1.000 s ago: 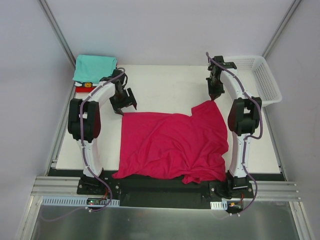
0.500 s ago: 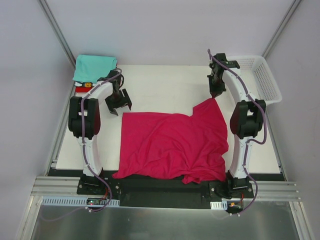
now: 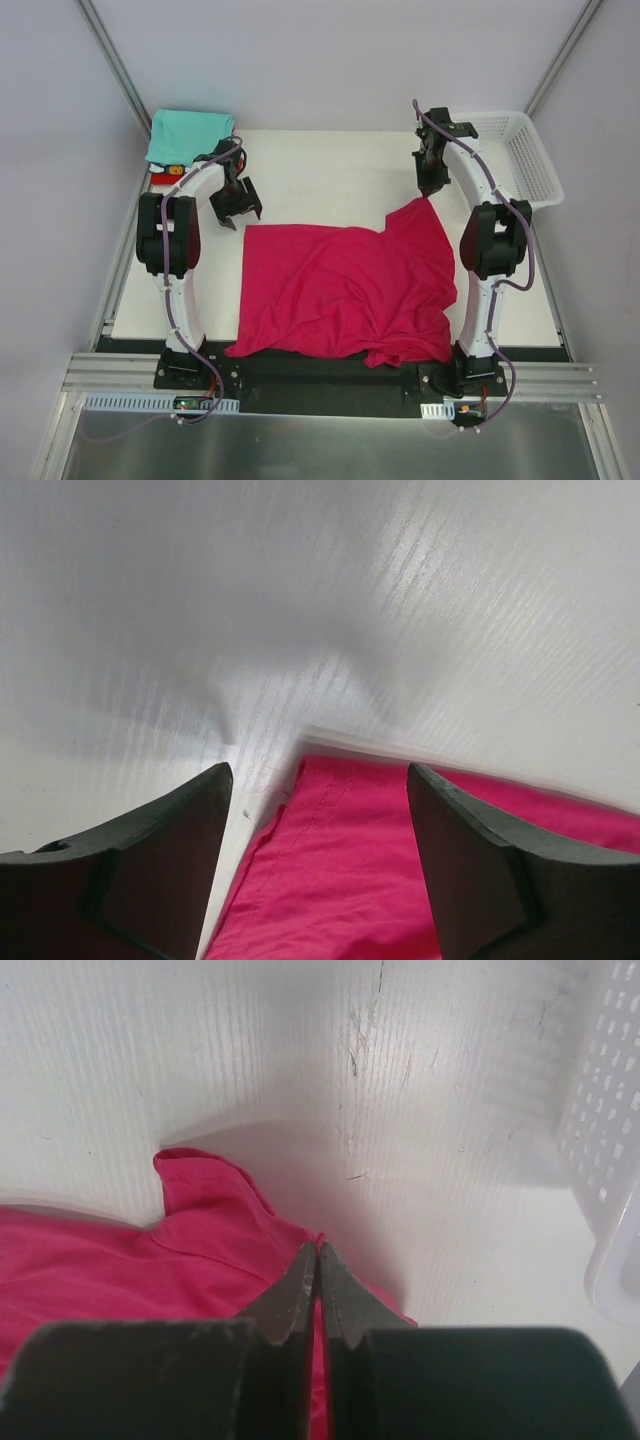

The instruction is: Fold and stack the t-shirts

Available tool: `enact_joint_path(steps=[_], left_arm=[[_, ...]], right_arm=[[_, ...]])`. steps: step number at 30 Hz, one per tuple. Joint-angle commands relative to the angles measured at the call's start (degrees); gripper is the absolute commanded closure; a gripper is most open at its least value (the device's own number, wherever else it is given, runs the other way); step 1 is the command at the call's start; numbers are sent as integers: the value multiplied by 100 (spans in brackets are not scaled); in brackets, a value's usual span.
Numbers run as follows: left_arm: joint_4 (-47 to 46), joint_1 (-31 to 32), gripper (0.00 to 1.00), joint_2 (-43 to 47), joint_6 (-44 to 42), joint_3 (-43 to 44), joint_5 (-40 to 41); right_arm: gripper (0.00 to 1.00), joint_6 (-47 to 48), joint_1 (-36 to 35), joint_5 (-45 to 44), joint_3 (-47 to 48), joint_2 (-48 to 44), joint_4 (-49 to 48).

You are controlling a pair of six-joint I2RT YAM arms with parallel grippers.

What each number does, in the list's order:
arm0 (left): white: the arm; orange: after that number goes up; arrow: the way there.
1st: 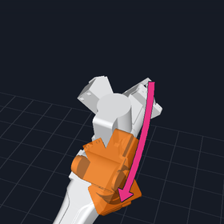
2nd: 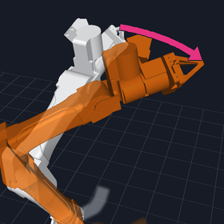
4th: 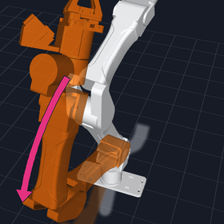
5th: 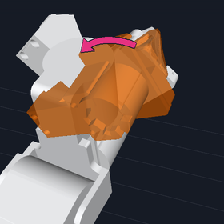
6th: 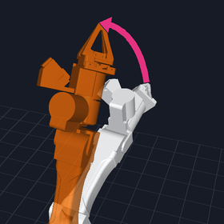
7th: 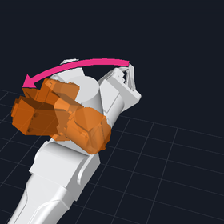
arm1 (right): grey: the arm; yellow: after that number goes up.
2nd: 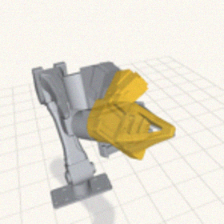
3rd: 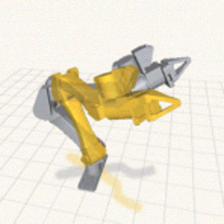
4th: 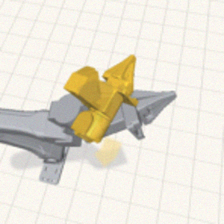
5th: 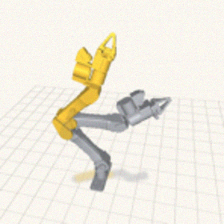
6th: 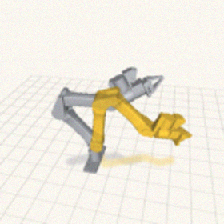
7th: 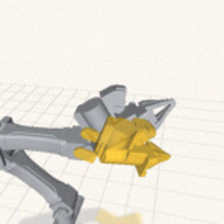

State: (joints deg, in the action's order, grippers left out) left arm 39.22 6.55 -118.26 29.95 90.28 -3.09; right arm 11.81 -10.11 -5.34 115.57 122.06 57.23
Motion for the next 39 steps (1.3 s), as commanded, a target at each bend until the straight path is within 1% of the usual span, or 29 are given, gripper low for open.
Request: enact_joint_path(steps=[1, 4, 12, 21, 22, 24, 26, 28, 29, 31, 32, 33, 34, 39], left_arm=[[-2, -4, 30, -5, 63, 87, -227], [-55, -4, 30, 31, 89, -1, -332], [-196, 5, 36, 4, 160, -116, -517], [-319, 13, 38, 66, 221, -353, -587], [-354, 13, 40, 83, 230, -379, -596], [-371, 22, 47, 84, 239, -415, -622], [-380, 40, 48, 83, 265, -415, -657], [-398, 66, 52, 75, 283, -406, -675], [-398, 75, 62, 75, 274, -406, -693], [-398, 92, 73, 92, 300, -406, -710], [-407, 101, 81, 92, 300, -415, -719], [-398, 110, 85, 101, 300, -415, -728], [-407, 110, 99, 118, 300, -415, -728], [-407, 128, 100, 233, 283, -415, -763]], right_arm=[[97, -47, -70, -46, -43, -385, 7], [97, -56, -96, -72, -26, -402, 16], [98, -48, -97, -90, -8, -437, 34], [98, -56, -97, -54, -34, -499, 42], [98, -56, -97, -63, -26, -499, 42], [98, -48, -105, -63, -26, -508, 42], [98, -48, -97, -63, -43, -525, 42], [98, -39, -97, -63, -43, -525, 42], [98, -47, -97, -55, -52, -534, 51], [99, -39, -97, -63, -61, -534, 51], [99, -39, -97, -72, -69, -534, 51], [99, -39, -105, -63, -78, -543, 51], [99, -39, -105, -55, -78, -534, 60], [99, -65, -132, -37, -262, -613, 34]])
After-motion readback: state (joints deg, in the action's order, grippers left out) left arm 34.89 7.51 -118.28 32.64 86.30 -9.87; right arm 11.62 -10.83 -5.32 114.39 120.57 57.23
